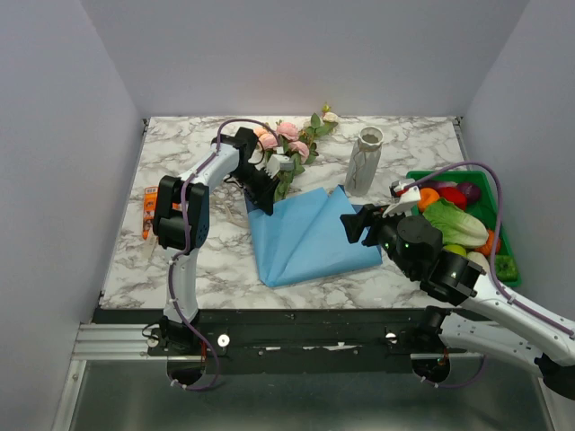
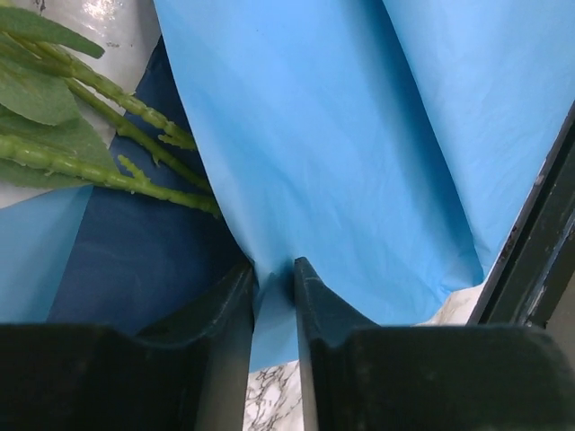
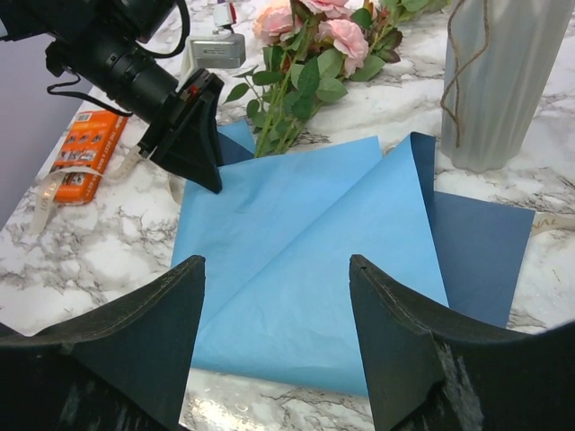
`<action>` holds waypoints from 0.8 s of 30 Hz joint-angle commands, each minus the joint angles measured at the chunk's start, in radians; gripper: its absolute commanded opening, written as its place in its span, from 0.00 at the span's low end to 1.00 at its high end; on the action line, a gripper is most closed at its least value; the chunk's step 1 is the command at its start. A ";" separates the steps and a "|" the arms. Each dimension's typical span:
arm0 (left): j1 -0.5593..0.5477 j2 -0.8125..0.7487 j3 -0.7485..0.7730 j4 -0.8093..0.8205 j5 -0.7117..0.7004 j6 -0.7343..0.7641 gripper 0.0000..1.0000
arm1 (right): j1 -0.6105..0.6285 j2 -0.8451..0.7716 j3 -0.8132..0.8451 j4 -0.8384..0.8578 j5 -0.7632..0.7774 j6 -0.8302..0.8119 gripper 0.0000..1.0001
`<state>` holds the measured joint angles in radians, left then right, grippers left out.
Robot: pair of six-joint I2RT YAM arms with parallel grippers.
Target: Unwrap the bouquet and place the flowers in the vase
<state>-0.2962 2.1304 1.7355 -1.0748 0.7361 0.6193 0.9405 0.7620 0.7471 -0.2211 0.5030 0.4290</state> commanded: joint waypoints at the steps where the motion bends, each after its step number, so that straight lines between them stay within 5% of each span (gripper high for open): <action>1: 0.000 -0.021 0.045 -0.033 0.022 0.005 0.23 | -0.003 -0.003 0.011 0.025 -0.014 0.008 0.73; 5: -0.004 -0.044 0.065 -0.050 0.029 -0.001 0.08 | -0.005 -0.003 0.015 0.026 -0.014 0.007 0.73; 9: -0.017 -0.125 0.088 -0.109 0.080 0.017 0.05 | -0.005 0.002 0.031 0.025 -0.006 -0.013 0.73; 24: -0.144 -0.533 -0.033 -0.253 0.204 0.141 0.28 | -0.003 0.003 0.135 0.005 0.029 -0.111 0.73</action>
<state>-0.4259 1.6554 1.7649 -1.2312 0.8787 0.6685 0.9405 0.7677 0.8371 -0.2161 0.5053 0.3592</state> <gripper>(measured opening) 0.262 0.730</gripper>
